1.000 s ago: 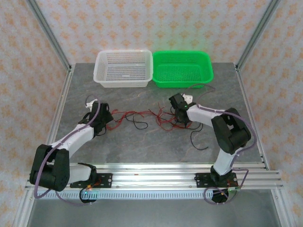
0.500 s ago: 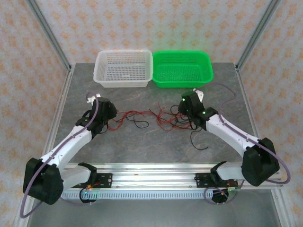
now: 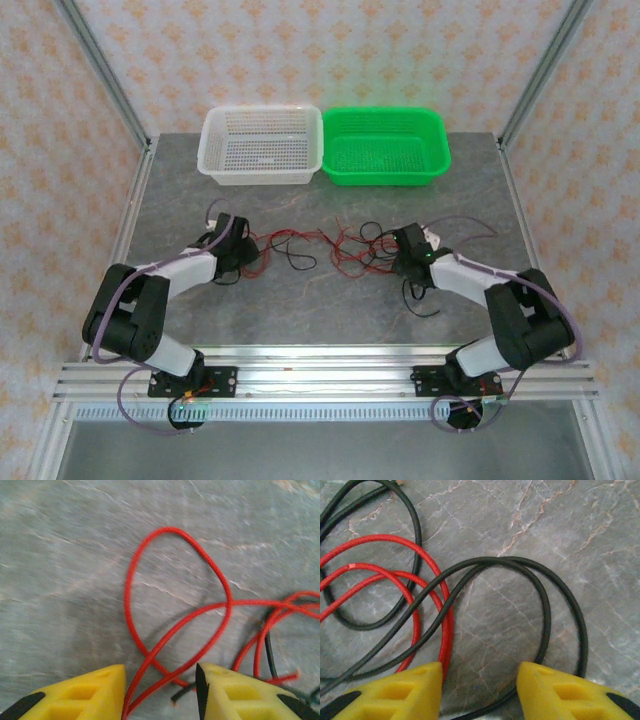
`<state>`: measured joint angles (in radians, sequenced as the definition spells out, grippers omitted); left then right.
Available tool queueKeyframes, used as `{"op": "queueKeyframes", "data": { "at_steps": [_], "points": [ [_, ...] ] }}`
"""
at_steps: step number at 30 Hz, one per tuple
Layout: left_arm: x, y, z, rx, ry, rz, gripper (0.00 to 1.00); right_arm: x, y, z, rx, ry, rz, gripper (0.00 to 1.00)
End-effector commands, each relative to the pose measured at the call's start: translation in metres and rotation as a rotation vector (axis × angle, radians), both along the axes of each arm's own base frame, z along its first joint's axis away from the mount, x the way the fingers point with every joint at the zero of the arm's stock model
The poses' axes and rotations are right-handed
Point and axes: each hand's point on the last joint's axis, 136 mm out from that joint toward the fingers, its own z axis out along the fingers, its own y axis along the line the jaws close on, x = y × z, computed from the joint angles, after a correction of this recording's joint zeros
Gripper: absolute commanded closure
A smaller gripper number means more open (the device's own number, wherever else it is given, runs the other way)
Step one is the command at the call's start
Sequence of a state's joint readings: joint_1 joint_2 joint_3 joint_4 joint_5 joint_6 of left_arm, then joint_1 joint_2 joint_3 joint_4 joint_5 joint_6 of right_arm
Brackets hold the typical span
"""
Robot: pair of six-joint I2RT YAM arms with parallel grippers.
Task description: Untangle the cables
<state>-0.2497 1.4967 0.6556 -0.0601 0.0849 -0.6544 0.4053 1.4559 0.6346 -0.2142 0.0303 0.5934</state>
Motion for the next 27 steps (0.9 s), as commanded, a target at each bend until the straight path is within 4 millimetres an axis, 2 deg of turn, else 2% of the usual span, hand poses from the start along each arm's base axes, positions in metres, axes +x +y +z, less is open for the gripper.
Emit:
{"op": "queueKeyframes", "data": {
  "at_steps": [1, 6, 8, 11, 16, 19, 23, 27],
  "points": [
    [-0.003, -0.019, -0.001, -0.063, -0.027, -0.023, 0.58, 0.006, 0.035, -0.012, 0.177, 0.011, 0.029, 0.57],
    [-0.014, -0.039, 0.000, -0.124, -0.043, -0.053, 0.58, 0.023, 0.082, 0.001, 0.275, -0.016, 0.116, 0.57],
    [-0.014, -0.043, 0.010, -0.137, -0.066, -0.060, 0.58, 0.032, 0.102, 0.011, 0.293, -0.035, 0.156, 0.57],
    [-0.012, -0.043, 0.032, -0.144, -0.111, -0.067, 0.58, 0.047, 0.122, 0.028, 0.304, -0.074, 0.201, 0.57],
    [-0.011, -0.042, 0.081, -0.154, -0.212, -0.083, 0.57, 0.069, 0.134, 0.059, 0.291, -0.136, 0.245, 0.57],
    [-0.015, -0.040, 0.105, -0.160, -0.260, -0.091, 0.54, 0.075, 0.139, 0.078, 0.297, -0.168, 0.272, 0.57],
    [-0.022, -0.035, 0.124, -0.152, -0.292, -0.092, 0.48, 0.075, 0.133, 0.091, 0.271, -0.179, 0.268, 0.57],
    [-0.029, -0.027, 0.132, -0.126, -0.306, -0.077, 0.47, 0.059, 0.126, 0.088, 0.273, -0.145, 0.243, 0.57]
  ]
}}
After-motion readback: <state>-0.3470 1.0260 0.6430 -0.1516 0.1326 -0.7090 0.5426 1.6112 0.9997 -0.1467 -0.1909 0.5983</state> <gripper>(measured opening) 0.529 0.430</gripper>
